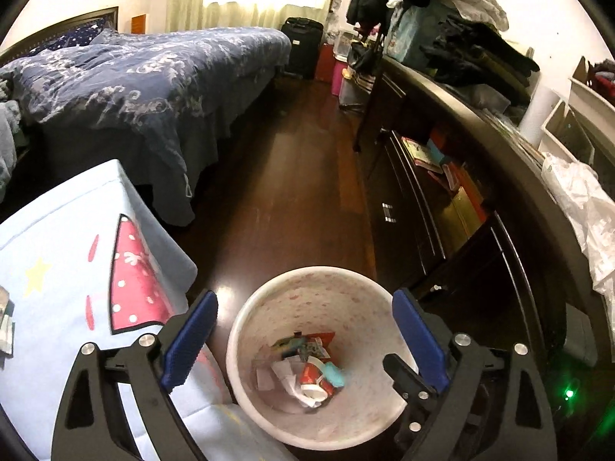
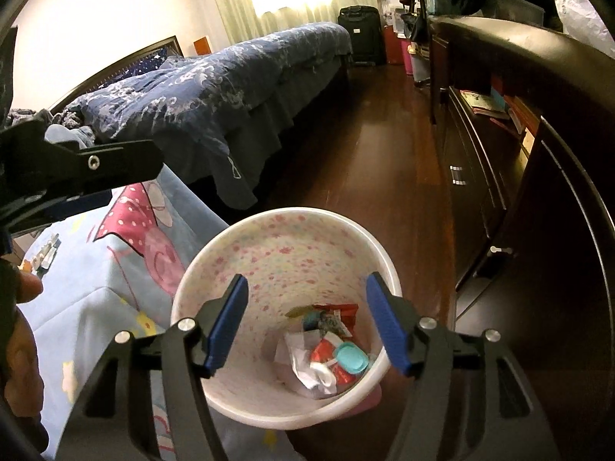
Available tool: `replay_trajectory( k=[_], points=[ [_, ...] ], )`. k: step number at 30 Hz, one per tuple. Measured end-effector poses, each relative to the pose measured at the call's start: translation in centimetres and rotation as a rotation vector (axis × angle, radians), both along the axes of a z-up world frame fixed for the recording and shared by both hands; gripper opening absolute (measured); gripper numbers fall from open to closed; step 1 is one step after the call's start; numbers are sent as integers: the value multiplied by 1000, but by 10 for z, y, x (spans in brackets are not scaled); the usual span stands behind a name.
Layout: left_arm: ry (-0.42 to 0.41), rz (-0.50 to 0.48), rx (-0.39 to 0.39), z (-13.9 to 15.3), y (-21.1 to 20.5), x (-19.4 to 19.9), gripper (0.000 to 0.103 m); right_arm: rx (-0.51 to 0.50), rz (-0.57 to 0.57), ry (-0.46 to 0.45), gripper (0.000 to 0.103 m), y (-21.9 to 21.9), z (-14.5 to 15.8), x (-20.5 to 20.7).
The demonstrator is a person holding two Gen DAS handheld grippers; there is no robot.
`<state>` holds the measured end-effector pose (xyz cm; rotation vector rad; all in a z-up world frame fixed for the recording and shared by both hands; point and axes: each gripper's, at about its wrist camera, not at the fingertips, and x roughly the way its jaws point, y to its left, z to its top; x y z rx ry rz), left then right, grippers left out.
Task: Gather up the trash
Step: 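Bring both open tools back over the table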
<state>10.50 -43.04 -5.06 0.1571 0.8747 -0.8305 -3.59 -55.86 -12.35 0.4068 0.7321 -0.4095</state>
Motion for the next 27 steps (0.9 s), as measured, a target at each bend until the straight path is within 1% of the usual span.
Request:
replay_trajectory(
  k=[3, 5, 8, 12, 14, 16, 18, 21, 25, 27],
  points=[
    [-13, 29, -9, 7, 19, -1, 91, 2, 18, -16, 66, 9, 10, -3],
    [-40, 61, -1, 12, 37, -2, 92, -2, 44, -33, 67, 20, 20, -2],
    [-99, 125, 25, 19, 73, -1, 93, -25, 95, -62, 71, 42, 38, 2],
    [-162, 238, 65, 26, 133, 5, 95, -35, 199, -87, 74, 83, 59, 14],
    [-183, 300, 85, 28, 167, 10, 96, -33, 257, -97, 76, 105, 67, 21],
    [-195, 353, 102, 28, 193, 15, 96, -38, 324, -100, 77, 131, 75, 31],
    [-196, 407, 114, 27, 222, 23, 96, -47, 379, -94, 77, 157, 79, 43],
    [-173, 490, 121, 22, 268, 39, 96, -54, 435, -80, 77, 188, 83, 58],
    [-155, 579, 130, 12, 312, 58, 96, -60, 497, -62, 77, 226, 85, 78],
    [-138, 619, 118, 7, 333, 68, 96, -62, 523, -53, 77, 240, 86, 85]
  ],
)
